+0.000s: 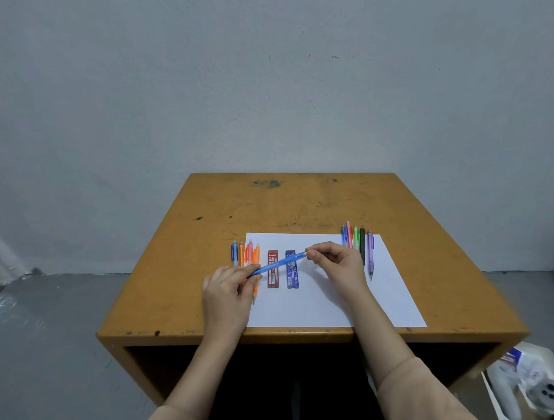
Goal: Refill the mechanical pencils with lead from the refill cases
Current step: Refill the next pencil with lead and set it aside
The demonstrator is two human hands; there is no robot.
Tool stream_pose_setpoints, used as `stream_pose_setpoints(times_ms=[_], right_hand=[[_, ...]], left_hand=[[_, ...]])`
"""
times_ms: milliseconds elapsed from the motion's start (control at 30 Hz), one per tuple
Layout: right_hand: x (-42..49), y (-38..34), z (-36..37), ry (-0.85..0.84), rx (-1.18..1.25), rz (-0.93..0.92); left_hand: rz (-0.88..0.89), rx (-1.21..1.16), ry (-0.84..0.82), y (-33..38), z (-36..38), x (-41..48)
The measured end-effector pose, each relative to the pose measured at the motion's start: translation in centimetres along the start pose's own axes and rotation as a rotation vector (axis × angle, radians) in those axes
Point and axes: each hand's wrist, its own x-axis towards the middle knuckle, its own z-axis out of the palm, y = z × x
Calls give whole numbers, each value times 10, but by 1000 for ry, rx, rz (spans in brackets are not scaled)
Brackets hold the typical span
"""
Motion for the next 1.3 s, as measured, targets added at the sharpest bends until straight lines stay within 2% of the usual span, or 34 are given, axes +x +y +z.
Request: stream_pose_setpoints(times_ms=[567,700,1033,1300], right_hand=[[2,-2,3,140,-81,100],[5,-1,-1,258,-30,110],[11,10,8,137,-517,41],[12,9,12,120,-630,17]], left_hand=[[110,125,37,2,0,-3],[-51,56,37,3,-3,-1],[-128,-15,29,5,-4,0],[-147,-9,15,5,-6,-1]])
